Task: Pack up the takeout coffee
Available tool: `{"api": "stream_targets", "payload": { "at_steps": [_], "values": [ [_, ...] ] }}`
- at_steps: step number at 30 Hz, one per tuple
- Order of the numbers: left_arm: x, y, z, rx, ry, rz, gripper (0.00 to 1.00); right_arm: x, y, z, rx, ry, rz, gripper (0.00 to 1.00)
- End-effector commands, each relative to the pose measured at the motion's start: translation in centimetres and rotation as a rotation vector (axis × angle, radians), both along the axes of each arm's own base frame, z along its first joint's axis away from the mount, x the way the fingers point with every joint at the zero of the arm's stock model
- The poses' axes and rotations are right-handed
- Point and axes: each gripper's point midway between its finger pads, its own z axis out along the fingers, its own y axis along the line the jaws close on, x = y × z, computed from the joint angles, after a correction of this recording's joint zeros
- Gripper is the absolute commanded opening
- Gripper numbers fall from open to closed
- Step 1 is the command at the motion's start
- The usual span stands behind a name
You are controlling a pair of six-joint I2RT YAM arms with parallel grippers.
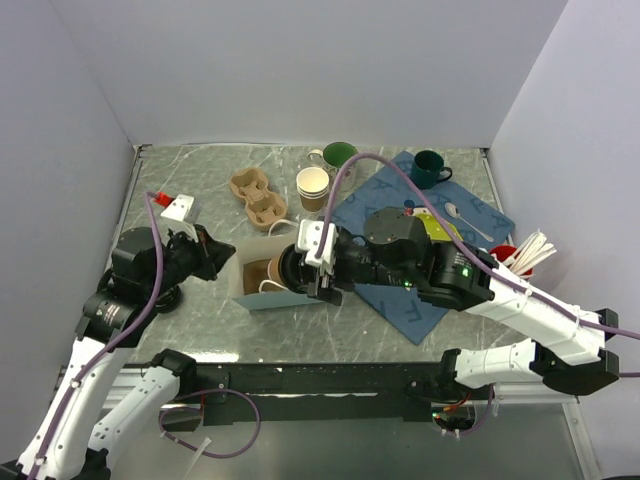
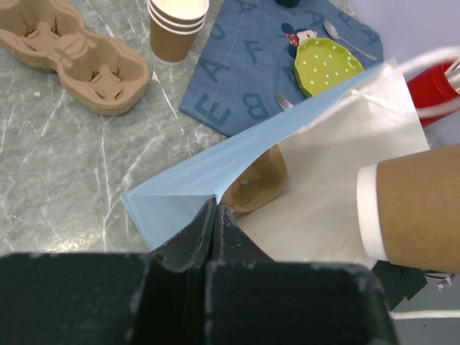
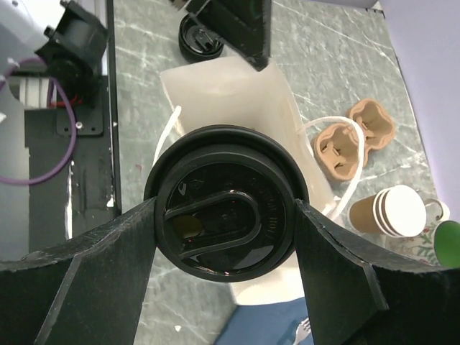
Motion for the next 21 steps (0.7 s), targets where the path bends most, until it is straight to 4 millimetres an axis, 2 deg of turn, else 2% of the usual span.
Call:
{"api": "stream_targets", "payload": {
  "at_steps": [1, 4, 6, 9, 11, 12, 14, 16, 18, 20, 21],
  "values": [
    [-0.2, -0.1, 2.4, -0.031, -0.132, -0.021, 0.01, 0.5, 0.0, 0.6, 0.005, -0.102, -0.021, 0.62],
    [-0.7, -0.4, 2.6, -0.053, -0.188, -0.046, 0.01, 2.1, -0.1, 0.1, -0.016, -0.180, -0.083, 0.62],
    [-0.8, -0.7, 2.2, -0.054, -0.188, -0.070, 0.01, 2.8, 0.0, -1.0, -0.062, -0.220, -0.083, 0.63],
    [-1.2, -1.3, 2.2, -0.051, -0.192, -0.118, 0.01, 2.6, 0.2, -3.8, -0.138, -0.211, -0.058, 0.62],
    [-1.7, -1.5, 2.5, -0.042, -0.224, -0.150, 0.01, 2.3, 0.1, -4.2, -0.128, -0.220, -0.057, 0.62],
    [-1.7, -1.5, 2.5, -0.037, -0.239, -0.159, 0.01, 2.2, -0.1, -5.7, -0.153, -0.218, -0.053, 0.61],
    [-2.1, -1.8, 2.4, -0.022, -0.259, -0.191, 0.01, 2.1, -0.2, -6.5, -0.163, -0.230, -0.056, 0.61],
    [-2.4, -1.9, 1.7, 0.002, -0.231, -0.215, 0.06, 2.2, -0.1, -7.8, -0.208, -0.228, -0.057, 0.61],
    [-2.2, -1.9, 1.0, 0.024, -0.197, -0.219, 0.16, 2.0, 0.0, -9.1, -0.249, -0.227, -0.046, 0.60],
    [-1.8, -1.6, 0.9, 0.023, -0.189, -0.188, 0.23, 2.2, 0.0, -10.3, -0.281, -0.237, -0.062, 0.60],
    [-1.9, -1.5, 1.0, 0.022, -0.187, -0.185, 0.37, 2.2, 0.1, -10.5, -0.286, -0.239, -0.064, 0.60]
  ]
}}
